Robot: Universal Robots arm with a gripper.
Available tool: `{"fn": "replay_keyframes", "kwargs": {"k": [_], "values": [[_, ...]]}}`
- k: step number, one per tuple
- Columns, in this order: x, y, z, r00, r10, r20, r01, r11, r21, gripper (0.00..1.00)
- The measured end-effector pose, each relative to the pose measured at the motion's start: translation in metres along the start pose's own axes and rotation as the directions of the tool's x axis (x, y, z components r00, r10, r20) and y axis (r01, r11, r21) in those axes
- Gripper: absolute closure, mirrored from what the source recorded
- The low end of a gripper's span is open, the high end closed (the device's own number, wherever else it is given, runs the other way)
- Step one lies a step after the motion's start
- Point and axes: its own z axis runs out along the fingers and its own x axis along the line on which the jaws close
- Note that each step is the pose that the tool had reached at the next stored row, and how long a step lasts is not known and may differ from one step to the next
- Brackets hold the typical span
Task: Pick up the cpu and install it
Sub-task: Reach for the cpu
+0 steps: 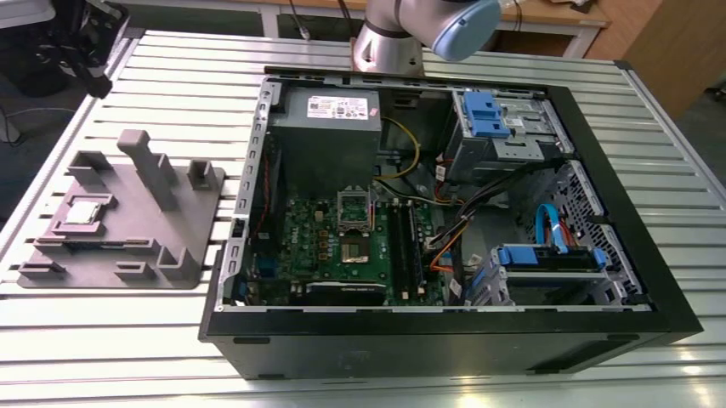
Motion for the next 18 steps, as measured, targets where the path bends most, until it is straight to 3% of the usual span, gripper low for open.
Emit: {"fn": "replay_keyframes", "kwargs": {"k": [7, 12, 18], "values": [[0.0112, -0.0018, 0.0039, 1.0, 0.0, 0.0, 0.0, 1.0, 0.0, 0.89], [0.0264, -0.005, 0.0106, 1.0, 0.0, 0.0001, 0.0, 1.0, 0.0, 0.89], [0.0437, -0.013, 0.0205, 1.0, 0.0, 0.0, 0.0, 1.0, 0.0, 0.89]]}}
